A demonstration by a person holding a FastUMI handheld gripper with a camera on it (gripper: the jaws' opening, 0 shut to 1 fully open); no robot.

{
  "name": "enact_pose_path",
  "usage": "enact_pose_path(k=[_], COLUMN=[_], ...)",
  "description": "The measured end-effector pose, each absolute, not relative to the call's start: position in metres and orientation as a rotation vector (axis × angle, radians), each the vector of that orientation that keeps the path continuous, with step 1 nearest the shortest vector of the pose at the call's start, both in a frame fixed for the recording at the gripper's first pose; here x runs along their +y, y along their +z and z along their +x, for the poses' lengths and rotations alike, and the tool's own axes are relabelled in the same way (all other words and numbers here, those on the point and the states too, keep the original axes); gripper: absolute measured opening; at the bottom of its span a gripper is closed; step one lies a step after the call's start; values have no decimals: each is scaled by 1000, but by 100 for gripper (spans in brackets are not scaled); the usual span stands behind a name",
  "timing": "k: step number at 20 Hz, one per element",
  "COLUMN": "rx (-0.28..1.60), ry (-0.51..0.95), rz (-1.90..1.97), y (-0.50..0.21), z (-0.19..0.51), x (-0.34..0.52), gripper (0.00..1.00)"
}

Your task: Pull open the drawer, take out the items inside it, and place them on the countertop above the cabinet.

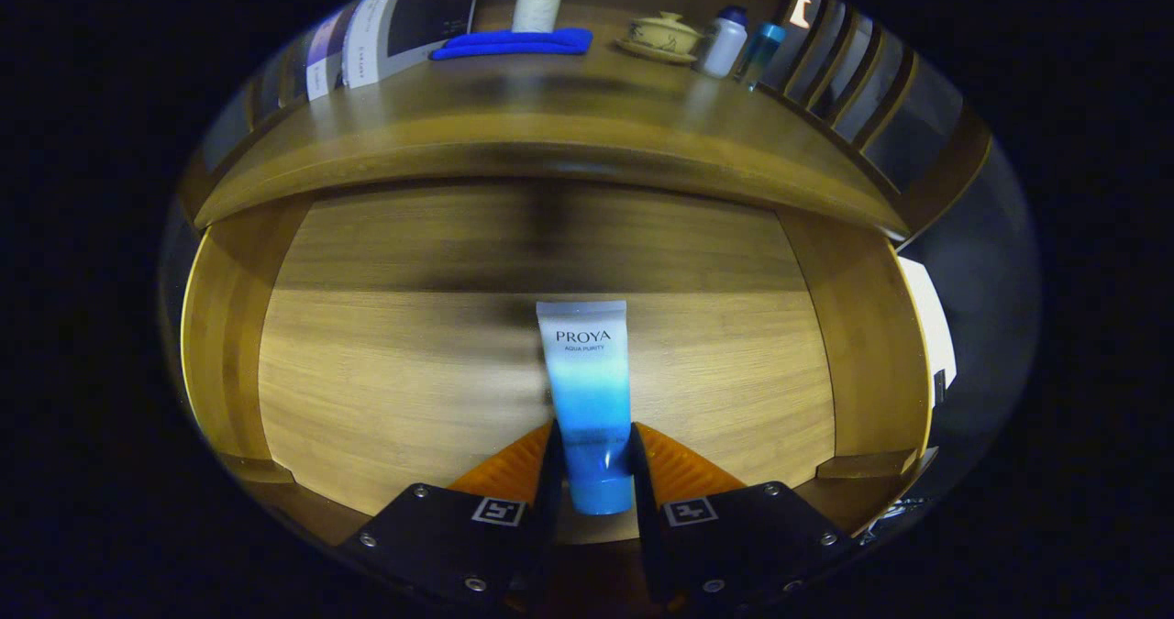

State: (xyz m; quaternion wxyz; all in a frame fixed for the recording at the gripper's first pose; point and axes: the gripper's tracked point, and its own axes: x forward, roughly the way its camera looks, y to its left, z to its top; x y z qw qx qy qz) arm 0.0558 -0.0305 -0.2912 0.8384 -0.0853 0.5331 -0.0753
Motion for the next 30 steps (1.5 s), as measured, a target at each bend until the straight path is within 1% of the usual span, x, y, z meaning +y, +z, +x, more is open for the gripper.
enact_pose_path(k=[5,11,16,22,26,30], rx=[1035,962,837,662,597,479], ry=[-164,-135,-124,-83,-55,11], rz=[-345,-392,-330,-315,-275,-247], y=[-251,-221,-177,-137,-134,-138], z=[50,39,55,115,164,204], x=[-29,-17,-4,4,9,15], gripper=[40,40,40,40,40,40])
